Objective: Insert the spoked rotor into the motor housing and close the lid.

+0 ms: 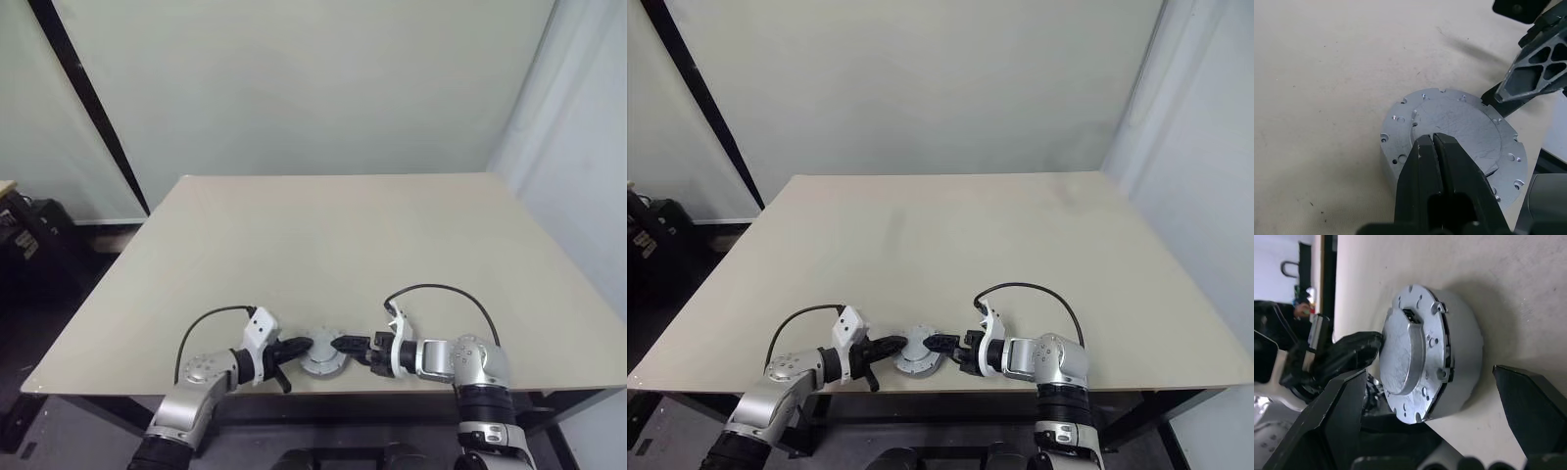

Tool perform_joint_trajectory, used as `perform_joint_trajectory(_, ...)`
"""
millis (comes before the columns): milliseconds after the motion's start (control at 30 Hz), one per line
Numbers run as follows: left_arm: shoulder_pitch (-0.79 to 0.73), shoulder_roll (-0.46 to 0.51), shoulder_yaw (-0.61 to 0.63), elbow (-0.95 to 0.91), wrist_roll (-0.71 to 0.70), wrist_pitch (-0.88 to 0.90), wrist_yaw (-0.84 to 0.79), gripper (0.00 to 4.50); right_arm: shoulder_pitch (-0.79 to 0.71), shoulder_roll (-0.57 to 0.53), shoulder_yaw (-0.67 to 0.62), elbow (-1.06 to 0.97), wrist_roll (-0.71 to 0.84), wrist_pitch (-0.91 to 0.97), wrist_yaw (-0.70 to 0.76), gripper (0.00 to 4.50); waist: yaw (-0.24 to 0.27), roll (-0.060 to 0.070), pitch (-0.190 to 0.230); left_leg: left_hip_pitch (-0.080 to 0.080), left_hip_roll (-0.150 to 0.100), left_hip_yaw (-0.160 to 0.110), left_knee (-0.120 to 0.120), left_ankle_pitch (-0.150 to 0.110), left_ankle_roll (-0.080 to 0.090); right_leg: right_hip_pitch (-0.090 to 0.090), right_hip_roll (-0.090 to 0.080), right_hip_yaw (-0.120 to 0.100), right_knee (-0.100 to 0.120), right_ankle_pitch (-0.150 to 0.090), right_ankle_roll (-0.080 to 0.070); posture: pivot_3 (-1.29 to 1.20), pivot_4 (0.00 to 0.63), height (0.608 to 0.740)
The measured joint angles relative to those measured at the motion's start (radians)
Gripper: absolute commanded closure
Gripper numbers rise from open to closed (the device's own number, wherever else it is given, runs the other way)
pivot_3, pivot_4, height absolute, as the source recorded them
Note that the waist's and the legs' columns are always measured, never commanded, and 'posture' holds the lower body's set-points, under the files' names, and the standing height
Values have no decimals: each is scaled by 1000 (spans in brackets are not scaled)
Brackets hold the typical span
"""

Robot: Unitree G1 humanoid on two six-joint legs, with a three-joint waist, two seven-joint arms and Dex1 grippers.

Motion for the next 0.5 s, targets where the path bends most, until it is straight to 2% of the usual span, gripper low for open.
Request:
perform_joint_trajectory(267, 4, 1, 1, 0, 0, -1, 8, 4500, -3, 26, -22, 23, 23, -10, -37, 17, 0, 4, -3, 0, 0, 0, 0, 0, 0, 0, 0, 0, 0, 0, 0, 0, 0, 740)
perform_joint_trajectory(367, 4, 1, 1, 0, -1, -2, 8, 4500, -2, 36, -19, 31, 25, -10, -46, 605, 0, 4, -3, 0, 0, 0, 0, 0, 0, -1, 0, 0, 0, 0, 0, 0, 0, 740)
perform_joint_trajectory(500, 4, 2, 1, -2, -1, -3, 7, 4500, 11, 36, -17, 43, 25, -13, -64, 2002, 0, 4, -3, 0, 0, 0, -1, 0, 0, -1, 0, 0, 0, 0, 0, 0, 0, 740)
